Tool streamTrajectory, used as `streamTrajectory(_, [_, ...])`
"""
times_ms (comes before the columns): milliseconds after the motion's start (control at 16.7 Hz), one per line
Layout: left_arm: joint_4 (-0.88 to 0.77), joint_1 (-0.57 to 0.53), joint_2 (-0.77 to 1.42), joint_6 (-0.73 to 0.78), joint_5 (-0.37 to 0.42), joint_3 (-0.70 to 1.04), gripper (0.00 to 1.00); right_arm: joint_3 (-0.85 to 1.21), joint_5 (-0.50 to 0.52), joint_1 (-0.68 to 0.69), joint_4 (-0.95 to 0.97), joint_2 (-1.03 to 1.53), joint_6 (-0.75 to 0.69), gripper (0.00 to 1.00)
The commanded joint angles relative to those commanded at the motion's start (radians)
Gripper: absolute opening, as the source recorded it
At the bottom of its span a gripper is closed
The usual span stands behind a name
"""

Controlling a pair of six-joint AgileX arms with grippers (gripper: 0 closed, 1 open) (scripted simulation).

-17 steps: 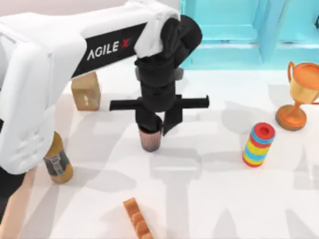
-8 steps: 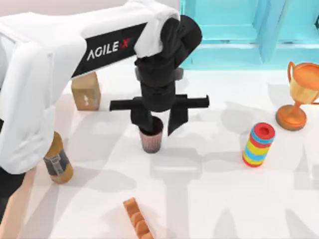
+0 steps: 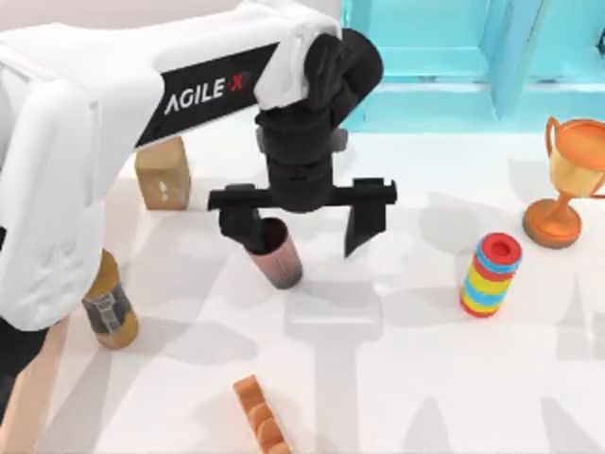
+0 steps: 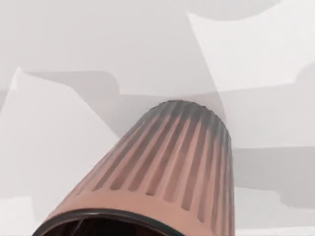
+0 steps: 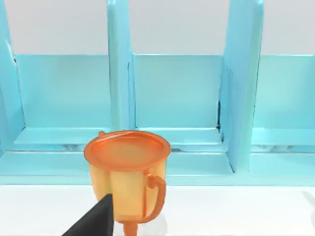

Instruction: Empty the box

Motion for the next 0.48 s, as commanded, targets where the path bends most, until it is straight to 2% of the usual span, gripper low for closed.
streamTrajectory(480, [-0.016, -0.002, 0.004, -0.001, 0.0, 0.017, 1.0, 0.0, 0.0, 0.0, 0.0, 0.0, 0.0, 1.0])
